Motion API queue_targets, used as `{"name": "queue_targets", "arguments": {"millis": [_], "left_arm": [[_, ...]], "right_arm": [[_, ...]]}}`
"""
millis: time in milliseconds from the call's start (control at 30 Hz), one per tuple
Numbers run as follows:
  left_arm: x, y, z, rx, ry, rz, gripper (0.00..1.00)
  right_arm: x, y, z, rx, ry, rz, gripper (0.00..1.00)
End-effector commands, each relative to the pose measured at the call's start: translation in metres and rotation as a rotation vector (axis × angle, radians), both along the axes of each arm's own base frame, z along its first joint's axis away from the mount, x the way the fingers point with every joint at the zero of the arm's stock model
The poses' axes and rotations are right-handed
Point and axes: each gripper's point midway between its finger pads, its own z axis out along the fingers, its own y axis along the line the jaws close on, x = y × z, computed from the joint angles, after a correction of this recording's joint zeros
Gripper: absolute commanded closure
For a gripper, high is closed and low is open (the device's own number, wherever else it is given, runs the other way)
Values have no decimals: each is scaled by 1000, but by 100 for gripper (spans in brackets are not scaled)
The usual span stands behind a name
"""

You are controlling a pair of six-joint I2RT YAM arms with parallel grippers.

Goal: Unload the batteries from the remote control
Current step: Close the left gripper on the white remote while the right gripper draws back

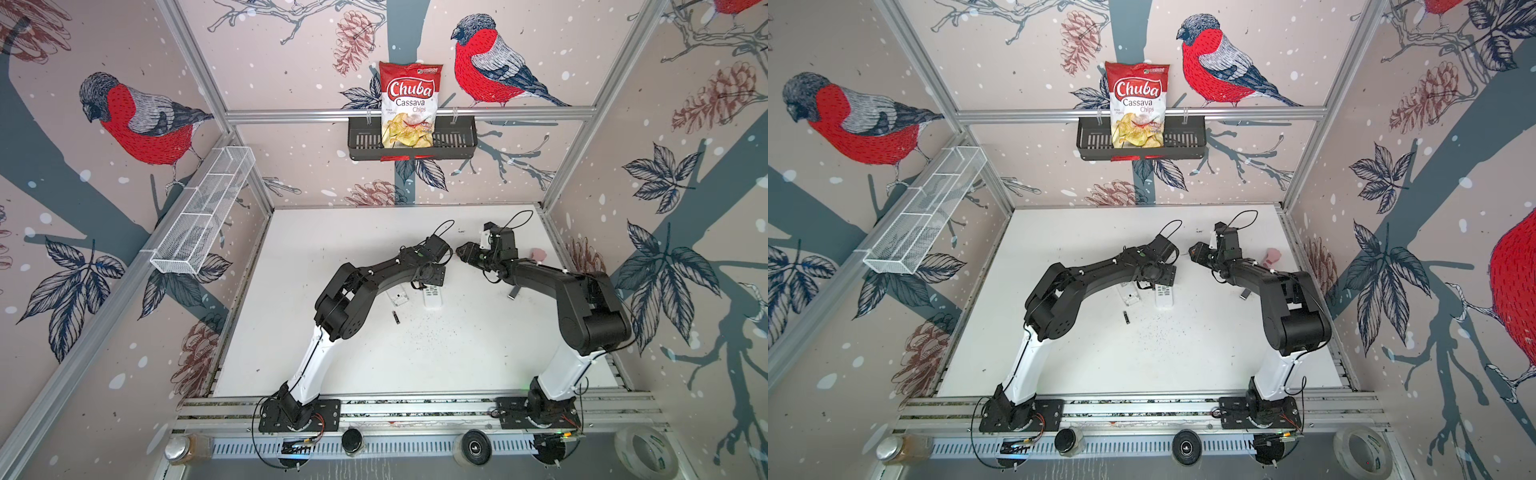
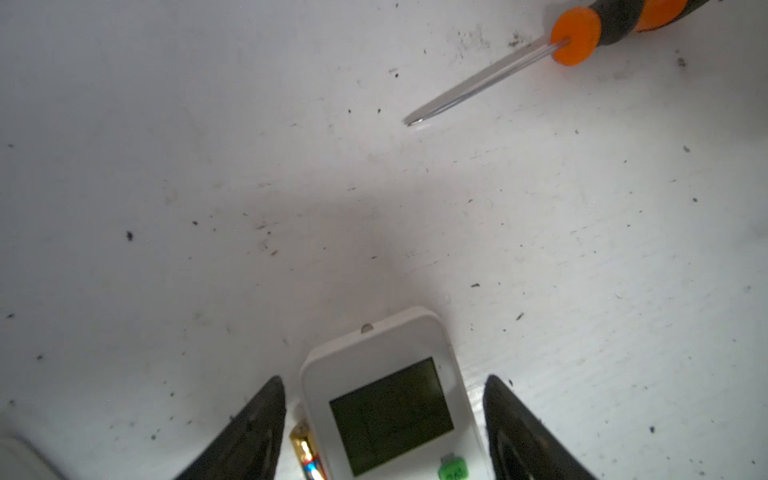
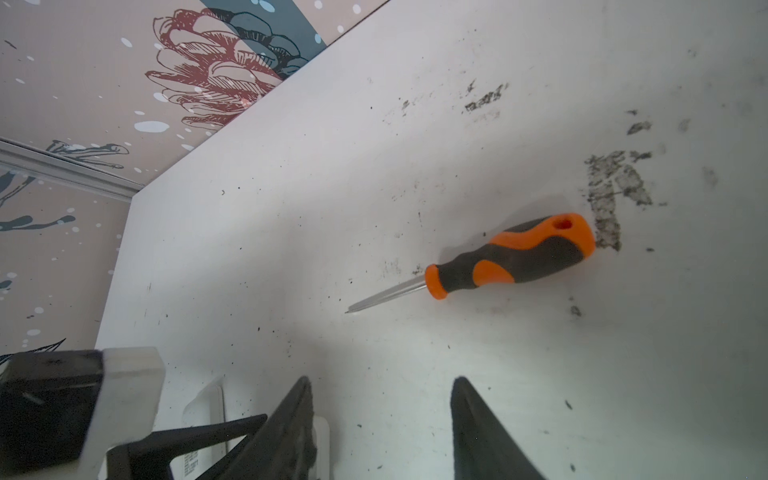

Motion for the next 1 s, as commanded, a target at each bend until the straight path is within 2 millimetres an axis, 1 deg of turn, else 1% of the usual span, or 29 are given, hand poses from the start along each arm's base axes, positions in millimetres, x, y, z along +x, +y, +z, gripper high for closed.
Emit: {"name": "queue_targets", "arguments": {"millis": [0, 133, 300, 433, 567, 700, 833, 967], "left_arm": [[0, -7, 2, -14, 1, -7, 29], [0, -12, 3, -6, -1, -15, 31], [-1, -16, 0, -3, 5, -22, 34], [-3, -14, -6, 6, 15, -19, 34], [-6, -14, -10, 9, 19, -21, 30], [-6, -18, -12, 8, 20, -25, 30], [-7, -20, -17, 11, 28, -29, 33], [-8, -19, -20, 19, 32, -29, 40]], "right_arm": [[1, 0, 9, 6, -23, -16, 46], [0, -1, 14, 6, -32, -19, 46], [-1, -2, 19, 10, -43, -20, 46], [-2, -2, 22, 10, -49, -20, 46], [-2, -2, 25, 16, -56, -23, 45], [-3, -2, 28, 20, -61, -25, 45], [-5, -3, 35, 24, -73, -27, 45], [-7, -2, 42, 32, -86, -28, 44]]}}
